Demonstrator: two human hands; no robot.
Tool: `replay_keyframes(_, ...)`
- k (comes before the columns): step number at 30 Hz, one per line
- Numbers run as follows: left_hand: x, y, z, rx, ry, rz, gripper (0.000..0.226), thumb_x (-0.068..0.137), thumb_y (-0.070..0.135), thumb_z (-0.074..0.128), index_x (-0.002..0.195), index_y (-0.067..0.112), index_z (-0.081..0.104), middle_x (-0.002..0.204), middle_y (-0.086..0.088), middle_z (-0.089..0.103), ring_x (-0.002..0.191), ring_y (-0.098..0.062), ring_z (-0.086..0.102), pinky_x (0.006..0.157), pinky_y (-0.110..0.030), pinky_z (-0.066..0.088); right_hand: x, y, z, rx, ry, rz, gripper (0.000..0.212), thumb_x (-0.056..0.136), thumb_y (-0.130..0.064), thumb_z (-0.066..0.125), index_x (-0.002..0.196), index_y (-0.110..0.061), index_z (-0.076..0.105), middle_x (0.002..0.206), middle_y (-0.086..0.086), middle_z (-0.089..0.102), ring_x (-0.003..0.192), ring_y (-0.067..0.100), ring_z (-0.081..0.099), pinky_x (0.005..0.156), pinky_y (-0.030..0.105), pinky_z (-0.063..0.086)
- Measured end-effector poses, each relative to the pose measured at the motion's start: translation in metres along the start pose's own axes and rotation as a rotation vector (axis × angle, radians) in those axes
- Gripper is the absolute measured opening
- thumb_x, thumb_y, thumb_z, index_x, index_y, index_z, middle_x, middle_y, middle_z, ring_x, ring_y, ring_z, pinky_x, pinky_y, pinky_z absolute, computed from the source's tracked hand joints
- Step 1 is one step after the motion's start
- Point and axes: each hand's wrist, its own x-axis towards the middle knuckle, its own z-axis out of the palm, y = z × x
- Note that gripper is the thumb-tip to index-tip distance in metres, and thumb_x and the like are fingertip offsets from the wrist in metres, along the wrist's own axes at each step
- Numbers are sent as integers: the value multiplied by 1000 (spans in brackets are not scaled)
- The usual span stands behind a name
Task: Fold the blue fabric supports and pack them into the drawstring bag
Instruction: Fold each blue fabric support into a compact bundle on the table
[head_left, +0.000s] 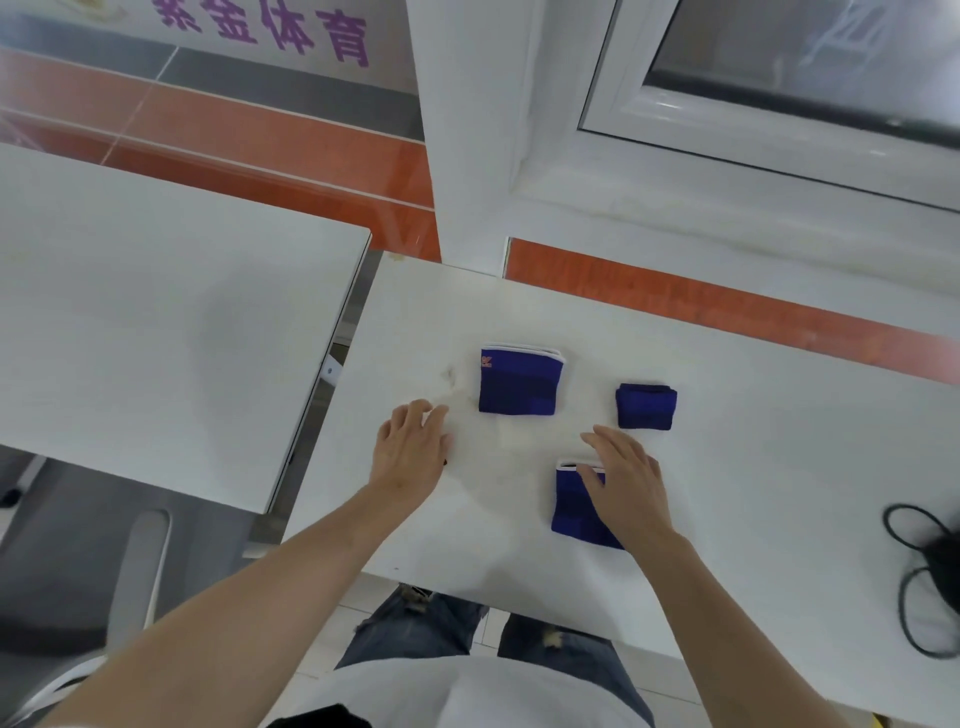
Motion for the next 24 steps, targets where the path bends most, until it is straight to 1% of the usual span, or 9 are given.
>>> replay_keyframes(2,-6,-6,3,-1,-34,-51,51,104,41,45,150,19,38,147,-4,40,135,-28,38,109,-40,37,-6,3,0,-51,-47,3,49,100,-35,62,147,-26,51,158,-5,44,147,18,36,117,39,32)
replay_keyframes(5,-11,-11,7,8,-85,-104,63,100,50,52,151,19,32,146,-5,39,135,-29,37,109,-40,38,-10,1,1,-82,-114,20,55,100,-42,60,151,-28,44,162,-7,38,150,17,31,119,40,29)
replay_keyframes(8,-15,-16,11,20,-121,-107,67,99,51,55,151,18,28,146,-7,37,133,-28,39,106,-40,40,-9,1,2,-63,-128,47,55,101,-42,59,152,-29,43,162,-7,38,149,17,31,119,39,30)
replay_keyframes(13,-18,-18,16,45,-170,-97,68,95,34,67,148,20,27,141,-9,35,128,-28,40,102,-38,44,-1,2,-1,-13,-74,45,50,102,-40,59,149,-27,48,157,-5,45,146,19,38,117,41,34)
replay_keyframes(15,-17,-17,19,77,-179,-94,70,94,30,69,148,20,27,137,-9,36,123,-28,41,99,-37,45,4,2,-3,0,-51,36,46,102,-37,58,146,-26,50,152,-5,50,142,19,42,114,41,36)
replay_keyframes(18,-16,-11,21,128,-189,-80,72,93,30,69,149,20,25,134,-10,39,119,-27,44,97,-36,47,11,2,-7,9,-30,32,41,102,-34,57,142,-25,53,145,-6,55,136,20,47,110,41,40)
replay_keyframes(21,-14,2,25,162,-198,-68,67,97,36,64,148,18,25,132,-10,43,117,-25,45,93,-35,47,15,3,-10,11,-5,37,39,102,-28,56,140,-24,54,144,-6,56,134,20,48,109,40,41)
replay_keyframes(24,-11,16,31,149,-201,-83,58,97,39,63,142,15,35,130,-6,46,114,-23,46,91,-33,45,22,10,-17,16,49,33,38,101,-23,57,139,-21,56,143,-2,57,134,22,49,108,41,43)
